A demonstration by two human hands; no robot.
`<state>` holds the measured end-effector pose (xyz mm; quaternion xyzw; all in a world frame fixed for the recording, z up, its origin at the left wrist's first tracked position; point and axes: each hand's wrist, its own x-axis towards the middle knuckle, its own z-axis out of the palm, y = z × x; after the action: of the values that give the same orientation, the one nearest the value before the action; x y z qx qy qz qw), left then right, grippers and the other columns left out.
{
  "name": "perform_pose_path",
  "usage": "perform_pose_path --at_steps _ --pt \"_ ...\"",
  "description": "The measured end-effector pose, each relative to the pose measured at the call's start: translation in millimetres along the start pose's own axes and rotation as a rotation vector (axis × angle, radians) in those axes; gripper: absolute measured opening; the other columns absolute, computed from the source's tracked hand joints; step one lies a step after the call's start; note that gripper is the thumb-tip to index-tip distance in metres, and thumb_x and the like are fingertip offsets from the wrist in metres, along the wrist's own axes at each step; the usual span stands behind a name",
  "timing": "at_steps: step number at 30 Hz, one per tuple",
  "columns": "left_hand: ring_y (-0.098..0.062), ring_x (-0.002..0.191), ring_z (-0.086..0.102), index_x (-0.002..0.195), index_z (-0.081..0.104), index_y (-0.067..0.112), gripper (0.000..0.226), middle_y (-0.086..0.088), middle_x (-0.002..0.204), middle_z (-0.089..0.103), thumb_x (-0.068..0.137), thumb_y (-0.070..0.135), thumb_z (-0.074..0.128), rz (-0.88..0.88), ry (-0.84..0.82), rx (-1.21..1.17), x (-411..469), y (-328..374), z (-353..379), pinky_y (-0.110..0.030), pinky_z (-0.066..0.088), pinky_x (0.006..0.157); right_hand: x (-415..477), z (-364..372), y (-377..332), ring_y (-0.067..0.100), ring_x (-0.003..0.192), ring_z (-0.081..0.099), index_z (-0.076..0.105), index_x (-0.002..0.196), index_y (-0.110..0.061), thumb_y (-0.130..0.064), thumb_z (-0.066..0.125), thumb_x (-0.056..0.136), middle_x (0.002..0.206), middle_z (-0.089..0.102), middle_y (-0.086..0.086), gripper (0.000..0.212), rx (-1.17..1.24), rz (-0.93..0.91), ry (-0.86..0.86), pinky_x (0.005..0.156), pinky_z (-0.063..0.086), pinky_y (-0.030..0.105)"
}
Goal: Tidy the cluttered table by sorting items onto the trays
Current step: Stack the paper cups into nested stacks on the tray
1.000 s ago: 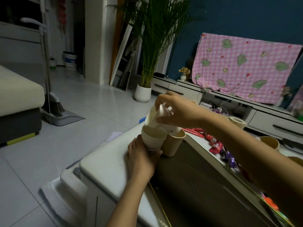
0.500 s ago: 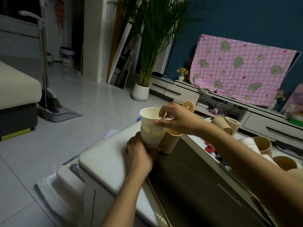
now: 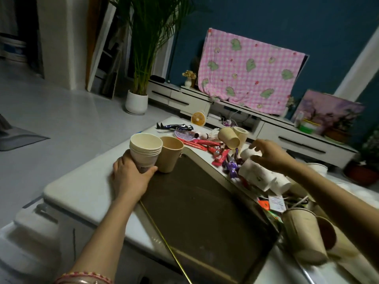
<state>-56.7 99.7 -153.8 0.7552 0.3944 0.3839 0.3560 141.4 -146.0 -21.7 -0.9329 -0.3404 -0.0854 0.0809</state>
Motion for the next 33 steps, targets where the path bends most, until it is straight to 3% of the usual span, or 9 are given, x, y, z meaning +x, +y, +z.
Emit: perform_pose_path --at_steps 3,7,12,14,17,21,25,30,33 --pt "-0.033 0.126 0.034 0.129 0.042 0.002 0.076 -0.02 0.129 0.049 0.069 0.033 0.078 -0.006 -0.009 -0.002 -2 2 -1 -0.042 0.032 0.101 3 6 29 0.027 0.117 0.046 0.048 0.129 -0.019 -0.026 0.063 0.086 0.133 0.042 0.013 0.046 -0.131 0.076 -0.099 0.094 0.046 0.038" --pt "-0.033 0.126 0.033 0.129 0.041 0.002 0.077 -0.019 0.13 0.048 0.07 0.034 0.078 -0.006 -0.021 0.0 -5 2 -3 -0.043 0.032 0.102 11 23 19 0.029 0.12 0.04 0.038 0.136 -0.034 -0.041 0.061 0.085 0.136 0.033 0.012 0.056 -0.292 0.064 -0.203 0.093 0.043 0.037" --pt "-0.032 0.127 0.033 0.13 0.04 0.003 0.077 -0.019 0.131 0.047 0.071 0.034 0.077 -0.007 -0.033 -0.009 -6 1 -4 -0.043 0.033 0.102 23 20 -5 0.018 0.097 0.05 0.057 0.109 -0.016 -0.028 0.058 0.088 0.118 0.052 0.008 0.024 -0.338 -0.003 -0.285 0.066 0.039 0.019" --pt "-0.031 0.127 0.033 0.13 0.04 0.003 0.076 -0.018 0.131 0.047 0.071 0.034 0.077 -0.012 -0.032 -0.002 -6 1 -4 -0.042 0.033 0.102 20 7 -12 0.018 0.092 0.054 0.059 0.104 -0.011 -0.025 0.057 0.09 0.109 0.058 0.008 0.02 -0.348 -0.041 -0.323 0.066 0.043 0.019" --pt "-0.031 0.127 0.033 0.129 0.041 0.003 0.076 -0.018 0.131 0.047 0.071 0.035 0.077 -0.01 -0.028 0.003 -7 3 -4 -0.041 0.033 0.101 13 -21 -32 0.024 0.097 0.058 0.061 0.099 -0.007 -0.02 0.057 0.091 0.102 0.058 0.006 0.016 -0.174 -0.142 -0.152 0.076 0.046 0.029" --pt "-0.03 0.126 0.034 0.129 0.041 0.003 0.075 -0.017 0.13 0.048 0.071 0.035 0.076 0.006 -0.022 0.005 -9 4 -7 -0.04 0.033 0.1 -2 -37 -102 0.016 0.089 0.055 0.053 0.09 -0.011 -0.012 0.055 0.091 0.093 0.057 0.0 0.003 0.367 -0.406 0.314 0.069 0.043 0.02" --pt "-0.031 0.123 0.039 0.127 0.044 0.007 0.071 -0.015 0.128 0.05 0.07 0.033 0.078 0.01 -0.034 -0.036 -10 6 -10 -0.041 0.037 0.098 -9 -18 -178 0.013 0.097 0.054 0.054 0.098 -0.002 -0.006 0.053 0.092 0.101 0.058 0.004 0.008 0.545 -0.622 0.407 0.074 0.052 0.018" --pt "-0.033 0.113 0.05 0.117 0.051 0.013 0.058 -0.013 0.117 0.059 0.068 0.034 0.075 0.011 -0.036 -0.052 -10 7 -15 -0.041 0.045 0.087 -6 27 -222 0.026 0.09 0.058 0.055 0.103 -0.005 -0.014 0.047 0.095 0.1 0.062 0.014 0.014 0.416 -0.602 0.208 0.072 0.05 0.039" --pt "-0.03 0.118 0.044 0.12 0.051 0.013 0.057 -0.012 0.122 0.055 0.071 0.032 0.073 0.039 -0.021 -0.061 -12 6 -14 -0.038 0.041 0.092 -11 49 -220 0.024 0.081 0.051 0.058 0.096 -0.01 -0.012 0.046 0.093 0.088 0.056 0.01 0.012 0.235 -0.683 0.034 0.071 0.043 0.034"
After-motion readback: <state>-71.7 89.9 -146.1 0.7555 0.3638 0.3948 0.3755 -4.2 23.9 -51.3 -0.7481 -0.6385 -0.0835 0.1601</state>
